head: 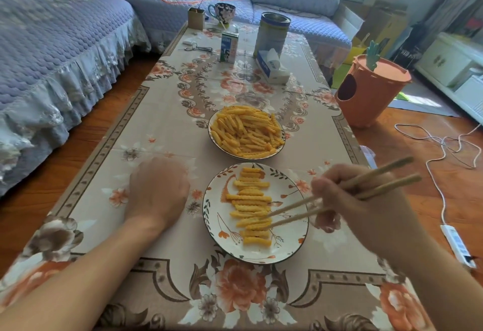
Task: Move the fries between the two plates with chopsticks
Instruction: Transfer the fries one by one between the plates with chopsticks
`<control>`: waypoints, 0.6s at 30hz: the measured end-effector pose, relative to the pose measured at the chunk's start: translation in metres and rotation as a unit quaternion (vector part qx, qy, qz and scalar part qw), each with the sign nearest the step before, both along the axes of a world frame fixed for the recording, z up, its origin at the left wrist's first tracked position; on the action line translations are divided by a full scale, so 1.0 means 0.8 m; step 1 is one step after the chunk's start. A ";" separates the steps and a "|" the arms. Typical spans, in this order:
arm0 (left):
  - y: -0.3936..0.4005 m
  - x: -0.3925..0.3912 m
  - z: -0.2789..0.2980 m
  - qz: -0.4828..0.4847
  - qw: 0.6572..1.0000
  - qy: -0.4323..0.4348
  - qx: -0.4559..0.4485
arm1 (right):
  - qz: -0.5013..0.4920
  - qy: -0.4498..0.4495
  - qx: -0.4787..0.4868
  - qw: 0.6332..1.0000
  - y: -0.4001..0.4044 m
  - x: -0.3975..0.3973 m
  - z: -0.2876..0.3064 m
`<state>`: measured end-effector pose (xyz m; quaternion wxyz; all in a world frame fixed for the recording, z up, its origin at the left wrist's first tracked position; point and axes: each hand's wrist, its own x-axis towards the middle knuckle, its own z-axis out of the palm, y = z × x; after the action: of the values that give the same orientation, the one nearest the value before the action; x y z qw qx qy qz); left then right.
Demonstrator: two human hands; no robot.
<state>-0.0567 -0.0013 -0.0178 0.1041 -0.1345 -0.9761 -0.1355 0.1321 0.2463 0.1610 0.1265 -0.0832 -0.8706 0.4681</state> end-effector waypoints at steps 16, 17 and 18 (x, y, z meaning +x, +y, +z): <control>0.000 -0.002 -0.001 0.002 1.000 -0.012 0.010 | -0.070 -0.002 0.000 0.998 0.052 -0.179 -0.027; 0.000 -0.002 -0.001 0.002 1.000 -0.012 0.010 | -0.072 -0.004 -0.010 0.997 0.054 -0.183 -0.024; 0.000 -0.002 -0.001 0.003 1.000 -0.012 0.010 | -0.072 -0.007 -0.023 0.997 0.056 -0.187 -0.020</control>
<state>-0.0585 -0.0014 -0.0187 0.0943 -0.1289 -0.9762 -0.1468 -0.0174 0.2915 0.1448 0.1516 -0.1514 -0.8523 0.4771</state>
